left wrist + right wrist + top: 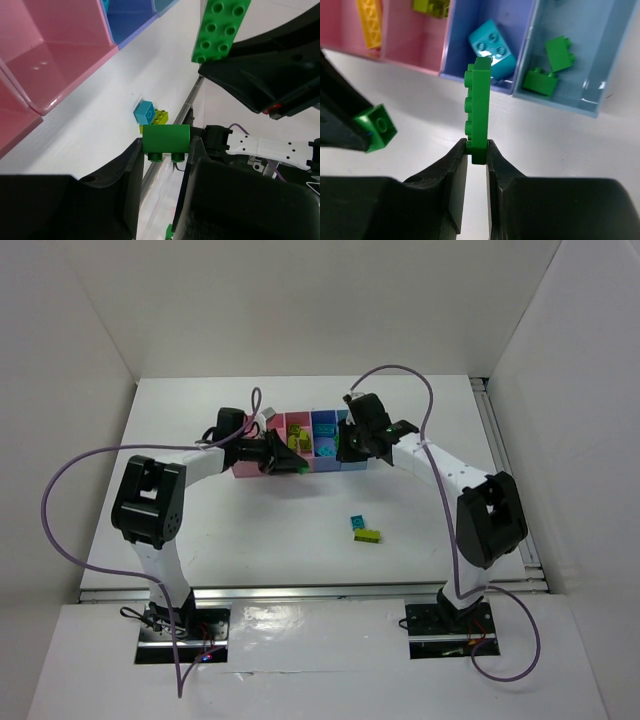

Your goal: Sort the legos into containers by color

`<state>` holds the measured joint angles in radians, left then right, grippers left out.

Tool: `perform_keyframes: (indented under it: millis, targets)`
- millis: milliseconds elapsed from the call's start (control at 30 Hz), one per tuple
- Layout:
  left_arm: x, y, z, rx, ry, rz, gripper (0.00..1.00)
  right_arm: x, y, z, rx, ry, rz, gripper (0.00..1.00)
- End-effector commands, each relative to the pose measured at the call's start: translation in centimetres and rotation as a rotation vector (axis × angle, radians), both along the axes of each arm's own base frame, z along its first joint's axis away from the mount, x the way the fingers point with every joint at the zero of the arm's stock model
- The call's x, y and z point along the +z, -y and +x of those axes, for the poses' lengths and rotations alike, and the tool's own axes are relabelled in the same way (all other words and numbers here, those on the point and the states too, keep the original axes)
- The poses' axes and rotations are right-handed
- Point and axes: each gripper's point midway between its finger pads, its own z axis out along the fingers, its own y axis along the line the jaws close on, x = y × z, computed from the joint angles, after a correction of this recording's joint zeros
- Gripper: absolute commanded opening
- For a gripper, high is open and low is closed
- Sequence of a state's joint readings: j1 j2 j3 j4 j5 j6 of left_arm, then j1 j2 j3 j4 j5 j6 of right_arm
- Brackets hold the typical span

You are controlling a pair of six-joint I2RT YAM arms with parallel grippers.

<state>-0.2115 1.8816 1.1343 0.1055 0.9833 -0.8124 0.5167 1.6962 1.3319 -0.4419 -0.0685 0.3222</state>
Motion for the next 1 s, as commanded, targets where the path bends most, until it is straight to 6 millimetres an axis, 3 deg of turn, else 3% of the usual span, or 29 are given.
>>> perform_keyframes:
  millis: [0, 33, 67, 100, 167, 267, 400, 467, 600, 667, 733, 767, 833, 867, 900, 933, 967]
  targets:
    - [3.4, -0.1, 1.0, 0.002, 0.123, 0.022, 0.0, 2.6, 1.0, 4.2, -0.108, 0.114, -0.011, 0.0]
    - [3.4, -0.2, 1.1, 0.007, 0.117, 0.035, 0.0, 2.5, 1.5, 4.8, -0.136, 0.121, -0.039, 0.0]
    - [3.7, -0.3, 1.4, 0.011, 0.125, 0.045, 0.0, 1.3, 2.2, 5.6, -0.159, 0.096, -0.064, 0.0]
    - [3.6, -0.4, 1.8, 0.035, 0.117, 0.069, 0.0, 1.9, 2.4, 6.7, -0.177, 0.103, -0.067, 0.0]
    - [3.3, -0.6, 1.7, 0.029, 0.1, 0.092, 0.0, 0.1, 2.7, 7.3, -0.18, 0.075, -0.118, 0.0]
    - [4.0, -0.6, 2.3, 0.032, 0.103, 0.102, 0.0, -0.6, 3.4, 8.9, -0.212, 0.088, -0.164, 0.03]
    - [5.5, 0.1, 3.2, 0.039, 0.129, 0.131, 0.0, -1.6, 4.5, 9.9, -0.241, 0.068, -0.187, 0.05]
    - [6.0, 0.9, 3.3, 0.034, 0.157, 0.147, 0.0, -0.8, 4.7, 10.8, -0.255, 0.098, -0.168, 0.11]
    - [6.3, 2.5, 4.0, 0.012, 0.156, 0.169, 0.0, -0.6, 4.5, 11.4, -0.248, 0.107, -0.172, 0.55]
    - [6.2, 3.6, 4.8, 0.008, 0.156, 0.206, 0.0, -0.3, 3.9, 11.7, -0.234, 0.118, -0.146, 0.61]
    - [7.1, 4.7, 5.9, 0.005, 0.201, 0.211, 0.0, 1.7, 3.7, 11.6, -0.23, 0.164, -0.108, 0.61]
    - [5.8, 5.1, 6.5, 0.006, 0.181, 0.232, 0.0, 2.0, 3.9, 11.6, -0.239, 0.179, -0.108, 0.61]
    - [6.3, 6.5, 7.2, -0.003, 0.191, 0.23, 0.0, 4.5, 5.0, 11.2, -0.29, 0.232, -0.103, 0.55]
    - [5.0, 7.2, 7.6, -0.005, 0.18, 0.246, 0.0, 4.6, 6.2, 11.0, -0.345, 0.232, -0.109, 0.48]
    - [4.7, 7.3, 7.9, -0.002, 0.159, 0.248, 0.0, 6.4, 7.9, 10.4, -0.414, 0.269, -0.135, 0.46]
    - [5.3, 8.1, 8.6, 0.001, 0.189, 0.244, 0.0, 7.1, 8.7, 10.0, -0.452, 0.286, -0.14, 0.44]
    - [5.1, 8.2, 9.0, 0.0, 0.182, 0.247, 0.0, 6.1, 10.6, 8.8, -0.511, 0.251, -0.167, 0.44]
